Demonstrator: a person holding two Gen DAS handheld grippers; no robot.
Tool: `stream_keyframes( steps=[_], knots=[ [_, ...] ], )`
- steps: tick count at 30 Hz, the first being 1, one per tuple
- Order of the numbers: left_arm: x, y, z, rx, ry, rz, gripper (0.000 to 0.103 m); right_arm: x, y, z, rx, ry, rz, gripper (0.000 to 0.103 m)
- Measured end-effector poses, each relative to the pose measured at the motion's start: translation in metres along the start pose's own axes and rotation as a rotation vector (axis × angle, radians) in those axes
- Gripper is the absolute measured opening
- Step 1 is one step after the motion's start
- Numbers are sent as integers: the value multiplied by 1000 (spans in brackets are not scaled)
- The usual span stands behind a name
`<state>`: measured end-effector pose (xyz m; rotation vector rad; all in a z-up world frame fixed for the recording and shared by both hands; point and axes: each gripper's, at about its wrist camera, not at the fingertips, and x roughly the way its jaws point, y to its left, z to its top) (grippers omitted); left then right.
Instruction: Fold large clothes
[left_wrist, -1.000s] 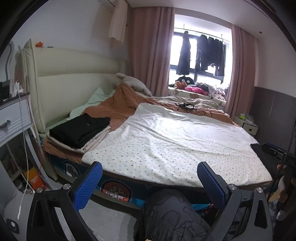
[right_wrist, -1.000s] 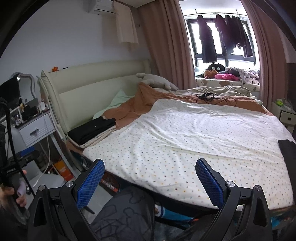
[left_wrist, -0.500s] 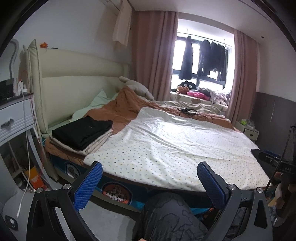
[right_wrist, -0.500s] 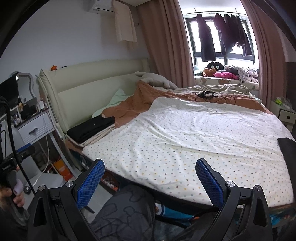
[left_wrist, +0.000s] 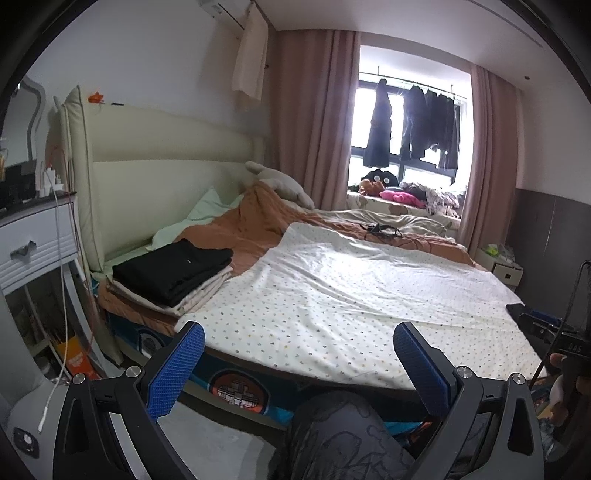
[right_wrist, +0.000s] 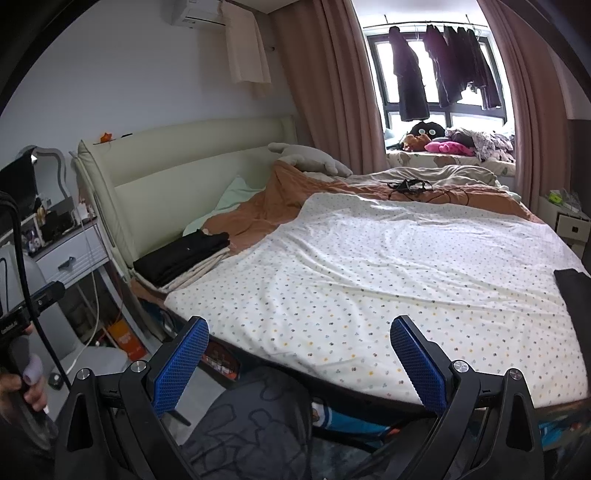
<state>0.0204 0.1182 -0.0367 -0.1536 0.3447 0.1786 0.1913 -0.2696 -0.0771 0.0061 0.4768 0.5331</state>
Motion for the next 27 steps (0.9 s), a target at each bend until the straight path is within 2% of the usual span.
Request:
stream_keyframes(
  steps=[27],
  knots=[
    [-4, -1, 1, 5, -6, -7, 102, -1, 1, -6, 14, 3, -5, 99]
  ],
)
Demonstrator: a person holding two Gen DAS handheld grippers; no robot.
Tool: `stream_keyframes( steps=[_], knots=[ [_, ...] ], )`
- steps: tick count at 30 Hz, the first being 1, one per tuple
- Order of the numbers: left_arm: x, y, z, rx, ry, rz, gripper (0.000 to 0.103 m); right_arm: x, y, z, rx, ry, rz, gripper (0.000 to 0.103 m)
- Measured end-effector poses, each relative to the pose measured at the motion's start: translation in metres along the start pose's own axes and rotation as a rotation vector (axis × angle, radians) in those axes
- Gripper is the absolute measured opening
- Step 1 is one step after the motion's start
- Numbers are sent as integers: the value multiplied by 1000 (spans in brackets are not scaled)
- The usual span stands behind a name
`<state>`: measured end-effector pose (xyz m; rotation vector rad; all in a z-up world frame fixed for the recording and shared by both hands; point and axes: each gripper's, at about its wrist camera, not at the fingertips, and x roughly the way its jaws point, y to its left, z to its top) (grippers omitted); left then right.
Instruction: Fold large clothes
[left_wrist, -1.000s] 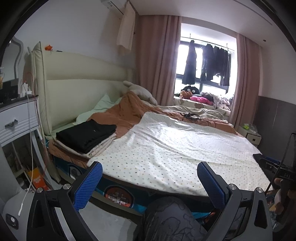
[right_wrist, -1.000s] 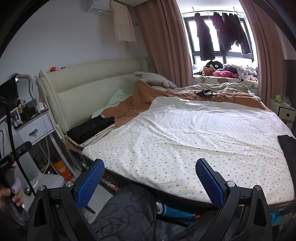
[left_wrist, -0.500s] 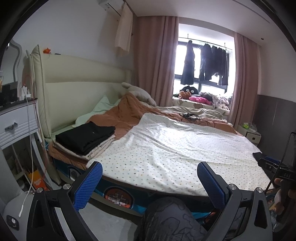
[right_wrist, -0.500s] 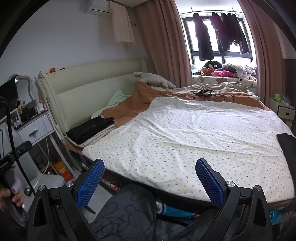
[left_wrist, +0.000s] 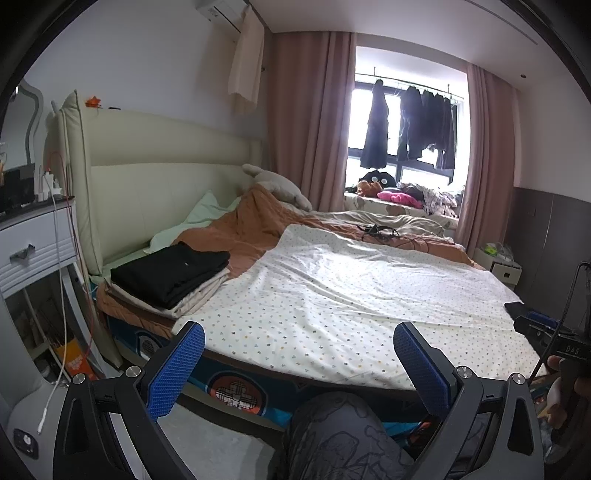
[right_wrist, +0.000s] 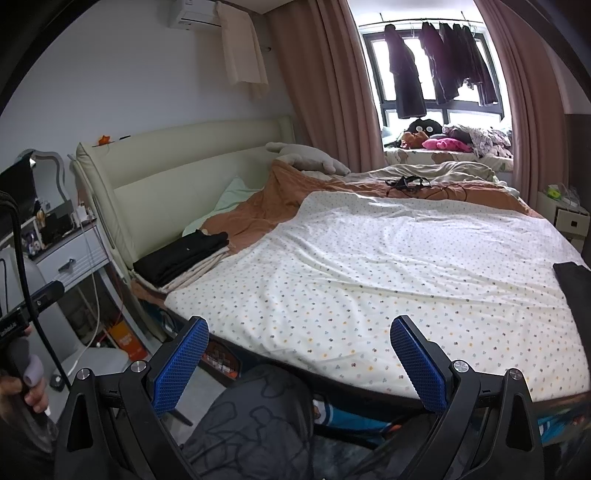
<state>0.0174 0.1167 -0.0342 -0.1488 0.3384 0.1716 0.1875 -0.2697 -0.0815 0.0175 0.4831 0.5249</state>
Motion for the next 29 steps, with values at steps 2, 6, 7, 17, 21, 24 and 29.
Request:
stream_keyframes(
  steps=[2, 6, 7, 17, 21, 24, 29],
  knots=[
    [0, 0, 0, 0, -2, 4, 102, 0, 0, -1, 3, 2, 0, 99],
    [1, 0, 0, 3, -2, 5, 102, 1, 1, -2, 4, 6, -1, 99],
    [1, 1, 0, 2, -2, 4, 102, 1, 1, -2, 5, 7, -2, 99],
    [2, 1, -2, 5, -7, -6, 103, 3, -2, -3, 17, 14, -5, 99],
    [3, 2, -3, 8, -2, -9, 103, 5, -3, -4, 23, 23, -9, 99],
    [3, 2, -3, 7, -2, -9, 102, 6, -4, -4, 25, 25, -10, 99],
    [4, 3, -3, 8, 1, -8, 103, 6, -4, -4, 26, 26, -8, 99]
  ],
)
